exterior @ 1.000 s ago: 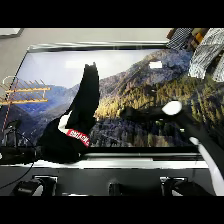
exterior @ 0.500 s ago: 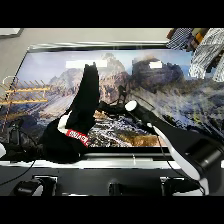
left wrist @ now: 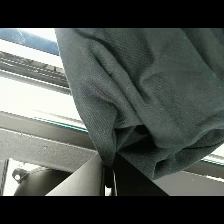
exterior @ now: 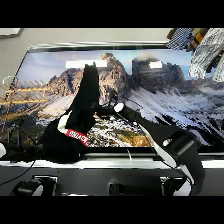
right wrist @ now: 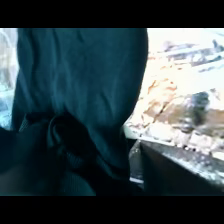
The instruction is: Fold the clothes and pants, and hang the long-sleeved shirts on hangers.
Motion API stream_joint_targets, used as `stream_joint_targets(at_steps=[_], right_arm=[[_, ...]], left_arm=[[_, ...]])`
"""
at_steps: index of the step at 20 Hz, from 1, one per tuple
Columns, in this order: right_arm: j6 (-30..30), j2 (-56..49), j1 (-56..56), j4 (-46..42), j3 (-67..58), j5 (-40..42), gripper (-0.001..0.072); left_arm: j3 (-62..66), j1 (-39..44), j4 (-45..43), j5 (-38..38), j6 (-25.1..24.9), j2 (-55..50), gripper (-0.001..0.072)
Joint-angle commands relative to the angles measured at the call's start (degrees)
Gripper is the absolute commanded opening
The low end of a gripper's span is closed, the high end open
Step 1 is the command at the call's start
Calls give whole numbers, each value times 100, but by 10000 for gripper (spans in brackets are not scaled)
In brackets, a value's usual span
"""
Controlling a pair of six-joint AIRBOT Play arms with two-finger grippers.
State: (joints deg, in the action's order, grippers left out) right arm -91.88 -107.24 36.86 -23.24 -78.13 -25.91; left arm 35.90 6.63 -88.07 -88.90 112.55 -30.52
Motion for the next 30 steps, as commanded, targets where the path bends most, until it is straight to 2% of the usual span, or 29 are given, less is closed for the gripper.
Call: stream_joint_targets(at_steps=[1,3,4,8,10,13,16,21,26,30], right_arm=[[-162,-109,83,52,-50,251,317],[-79,-81,39,-7,-72,212,51],[26,11,11,-133,-72,234,41],[-144,997,-203,-1670,-72,175,39],[-350,1792,-463,-2529,-74,46,39],[-715,3099,-981,-3849,-114,-122,39],[-1217,4175,-1475,-5128,-592,-1058,39],[-1360,5796,-1775,-6905,-1434,-1967,39],[-1362,7283,-1773,-7005,-1478,-2396,39],[-1572,8089,-1773,-7007,-1478,-2693,39]], left_arm=[[-2,-4,0,2,-4,-2,32],[-2,-4,0,4,-7,-2,31],[-2,-4,0,4,-7,-2,32],[79,-4,310,376,-24,-2,31],[387,-2,802,955,-26,-4,31],[1071,-7,901,1825,-28,-4,30],[1845,-11,903,2717,-24,-2,31],[2955,-11,901,3904,-26,42,32],[3268,-11,852,4116,-31,494,32],[3268,-11,835,4113,-415,1051,31]])
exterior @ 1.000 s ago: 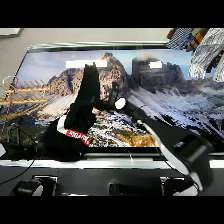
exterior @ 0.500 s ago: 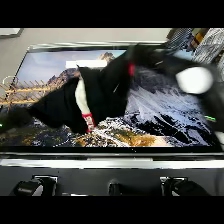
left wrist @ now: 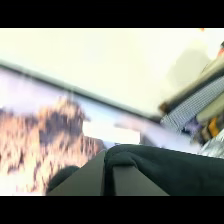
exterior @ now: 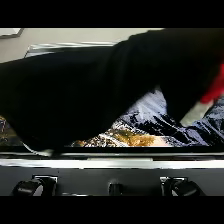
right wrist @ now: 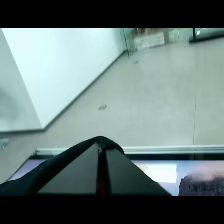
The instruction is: Fold the clothes and pants, and hang the long-sleeved shirts on hangers.
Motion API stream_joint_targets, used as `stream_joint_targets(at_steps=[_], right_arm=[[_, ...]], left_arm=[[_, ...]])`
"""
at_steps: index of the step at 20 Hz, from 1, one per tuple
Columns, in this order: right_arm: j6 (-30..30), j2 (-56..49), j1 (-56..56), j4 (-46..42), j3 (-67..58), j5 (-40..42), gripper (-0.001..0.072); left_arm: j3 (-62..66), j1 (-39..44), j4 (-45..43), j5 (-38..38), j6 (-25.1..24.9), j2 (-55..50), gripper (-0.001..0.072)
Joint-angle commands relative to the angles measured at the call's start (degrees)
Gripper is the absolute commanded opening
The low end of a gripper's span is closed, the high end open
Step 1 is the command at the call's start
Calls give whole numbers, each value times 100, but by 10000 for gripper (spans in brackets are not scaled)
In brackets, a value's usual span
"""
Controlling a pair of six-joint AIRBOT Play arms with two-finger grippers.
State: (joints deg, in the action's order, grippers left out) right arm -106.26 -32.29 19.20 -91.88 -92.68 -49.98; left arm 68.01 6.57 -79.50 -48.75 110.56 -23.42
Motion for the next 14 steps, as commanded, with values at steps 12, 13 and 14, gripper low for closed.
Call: stream_joint_targets(at_steps=[12,13,14], right_arm=[[-586,-1950,-9,-2433,-20,-291,40],[-588,-2448,-9,-2531,-20,-299,40],[-588,-2916,-9,-2610,-20,-291,40]], left_arm=[[-846,-4,2,824,-284,-1263,31],[-901,-2,4,1191,-282,-1707,31],[-898,22,4,1447,-282,-2149,31]])
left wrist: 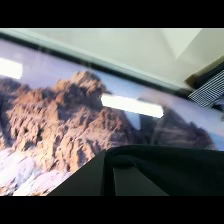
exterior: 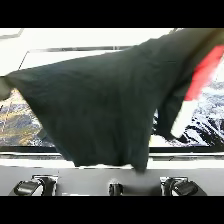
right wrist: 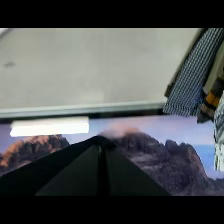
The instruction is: Fold the clothes and pants, and hang the long-sleeved shirts on hangers.
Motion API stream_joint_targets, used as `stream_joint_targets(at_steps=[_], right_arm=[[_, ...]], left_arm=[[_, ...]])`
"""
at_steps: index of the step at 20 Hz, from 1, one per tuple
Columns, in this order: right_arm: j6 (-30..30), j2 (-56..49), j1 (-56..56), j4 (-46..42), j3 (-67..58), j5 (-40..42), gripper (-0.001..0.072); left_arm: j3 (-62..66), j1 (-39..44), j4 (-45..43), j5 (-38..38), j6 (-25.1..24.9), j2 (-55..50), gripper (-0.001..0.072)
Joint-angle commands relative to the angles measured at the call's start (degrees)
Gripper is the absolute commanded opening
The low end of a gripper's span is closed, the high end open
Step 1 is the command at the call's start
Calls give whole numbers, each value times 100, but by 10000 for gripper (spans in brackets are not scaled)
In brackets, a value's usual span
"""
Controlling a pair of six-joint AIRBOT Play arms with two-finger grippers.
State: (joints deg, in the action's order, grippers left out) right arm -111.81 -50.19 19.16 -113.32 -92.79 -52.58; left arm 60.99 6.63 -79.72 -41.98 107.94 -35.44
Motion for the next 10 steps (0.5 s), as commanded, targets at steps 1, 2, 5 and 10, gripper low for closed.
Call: stream_joint_targets(at_steps=[1,2,5,10], right_arm=[[-42,-1631,-4,-490,-9,2,40],[-103,-2098,-4,-487,-9,17,40],[-708,-3458,-2,-236,-9,-240,48],[-612,-4732,-2,1547,-9,-741,111]], left_arm=[[-197,48,24,970,-22,-1392,31],[-197,109,26,1082,-17,-1873,31],[-197,302,44,1003,-15,-3088,32],[-197,260,632,378,-17,-4050,106]])
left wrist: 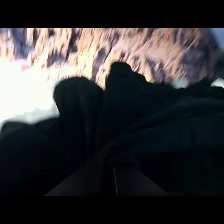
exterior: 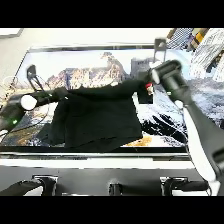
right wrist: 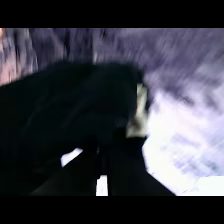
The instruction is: Fold the clothes and pants, and hang the long-sleeved shirts on hangers.
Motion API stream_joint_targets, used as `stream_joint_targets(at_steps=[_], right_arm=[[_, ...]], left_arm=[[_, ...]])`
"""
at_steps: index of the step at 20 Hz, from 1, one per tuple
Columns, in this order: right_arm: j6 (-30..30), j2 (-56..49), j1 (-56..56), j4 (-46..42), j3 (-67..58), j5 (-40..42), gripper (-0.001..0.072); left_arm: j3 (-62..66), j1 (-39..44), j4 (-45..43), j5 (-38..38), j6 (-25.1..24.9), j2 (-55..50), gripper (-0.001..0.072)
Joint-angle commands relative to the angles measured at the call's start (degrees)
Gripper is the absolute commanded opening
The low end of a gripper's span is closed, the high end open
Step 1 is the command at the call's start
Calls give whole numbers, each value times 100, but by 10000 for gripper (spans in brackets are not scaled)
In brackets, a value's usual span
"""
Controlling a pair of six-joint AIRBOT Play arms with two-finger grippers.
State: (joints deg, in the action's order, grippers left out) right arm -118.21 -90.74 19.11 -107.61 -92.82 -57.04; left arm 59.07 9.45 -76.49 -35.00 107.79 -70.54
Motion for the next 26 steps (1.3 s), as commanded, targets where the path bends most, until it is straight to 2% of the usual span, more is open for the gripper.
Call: stream_joint_targets(at_steps=[1,2,3,4,5,7,9,11,13,15,19,22,26], right_arm=[[155,-704,0,1235,-7,-352,222],[323,-651,0,1360,-9,-448,384],[553,-540,-4,1390,-9,-586,475],[911,-345,-17,1300,-9,-772,521],[1283,-107,-87,1244,-9,-955,567],[1856,461,-509,1248,-7,-1384,568],[2076,994,-1222,1403,44,-1853,611],[2636,1482,-2124,2345,621,-2216,623],[3012,1829,-2833,3670,1681,-2356,623],[3303,2079,-3110,4631,2977,-2184,623],[3543,2107,-2719,5005,4715,-1357,623],[3646,2017,-2389,5364,5377,-638,622],[4301,1554,-2009,6638,5534,-201,622]], left_arm=[[9,-90,306,-487,-4,-525,242],[76,-197,306,-741,-66,-483,415],[195,-345,306,-1084,-227,-417,552],[339,-553,308,-1495,-448,-313,620],[444,-802,306,-1880,-669,-151,620],[385,-1318,306,-2474,-990,321,620],[-59,-1773,352,-2830,-1207,966,620],[-929,-2074,756,-2865,-1497,1749,620],[-1873,-2168,1329,-2861,-1508,2424,620],[-2671,-2151,1823,-2848,-1504,2863,620],[-3453,-2151,2376,-2852,-1502,2994,620],[-3486,-2151,2402,-2855,-1502,2994,620],[-3486,-2151,2404,-2863,-1482,2977,620]])
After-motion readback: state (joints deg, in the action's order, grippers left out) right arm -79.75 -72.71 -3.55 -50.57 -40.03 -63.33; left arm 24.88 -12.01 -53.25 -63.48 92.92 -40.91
